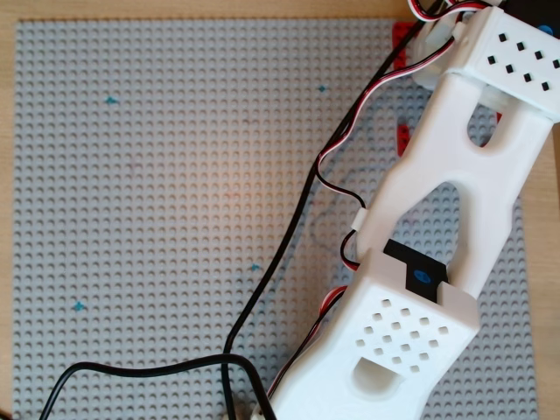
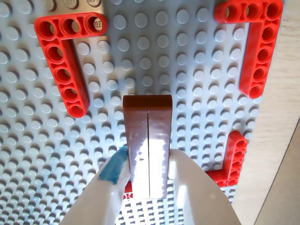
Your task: Grab and store lego
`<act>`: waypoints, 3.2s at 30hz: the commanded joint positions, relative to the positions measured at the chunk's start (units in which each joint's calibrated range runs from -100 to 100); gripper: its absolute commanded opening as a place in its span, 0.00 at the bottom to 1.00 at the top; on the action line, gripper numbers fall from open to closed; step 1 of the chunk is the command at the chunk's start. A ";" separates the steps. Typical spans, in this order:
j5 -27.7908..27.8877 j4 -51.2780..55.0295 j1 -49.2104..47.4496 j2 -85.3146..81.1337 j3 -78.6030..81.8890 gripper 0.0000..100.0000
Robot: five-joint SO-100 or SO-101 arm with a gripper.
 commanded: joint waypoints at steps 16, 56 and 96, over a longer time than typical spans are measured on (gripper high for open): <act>0.22 -0.18 0.33 -1.05 -2.54 0.15; -10.28 11.24 -14.28 -72.00 62.25 0.01; -12.68 -2.88 -19.84 -150.24 139.83 0.01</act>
